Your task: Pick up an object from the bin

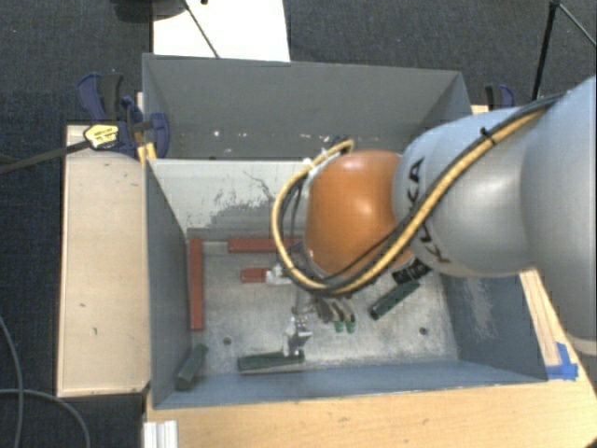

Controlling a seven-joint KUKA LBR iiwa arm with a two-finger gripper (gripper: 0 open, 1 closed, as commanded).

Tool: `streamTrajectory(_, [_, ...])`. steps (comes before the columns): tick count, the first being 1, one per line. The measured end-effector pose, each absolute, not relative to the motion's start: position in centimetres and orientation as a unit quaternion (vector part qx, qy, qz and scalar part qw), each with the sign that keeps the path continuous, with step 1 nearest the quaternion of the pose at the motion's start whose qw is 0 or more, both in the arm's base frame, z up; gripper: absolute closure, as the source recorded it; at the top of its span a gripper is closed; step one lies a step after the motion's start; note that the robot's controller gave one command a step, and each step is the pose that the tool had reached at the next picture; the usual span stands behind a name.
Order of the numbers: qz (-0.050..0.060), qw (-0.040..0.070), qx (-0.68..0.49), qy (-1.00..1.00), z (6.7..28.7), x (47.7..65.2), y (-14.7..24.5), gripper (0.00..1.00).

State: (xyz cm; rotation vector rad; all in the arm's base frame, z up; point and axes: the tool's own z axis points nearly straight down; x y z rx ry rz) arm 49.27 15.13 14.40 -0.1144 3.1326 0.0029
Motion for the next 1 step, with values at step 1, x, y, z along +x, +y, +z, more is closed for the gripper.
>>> streamTrajectory(1, [0.001,0.006,-0.177,0.984,7.31,51.12,14.19,1.00])
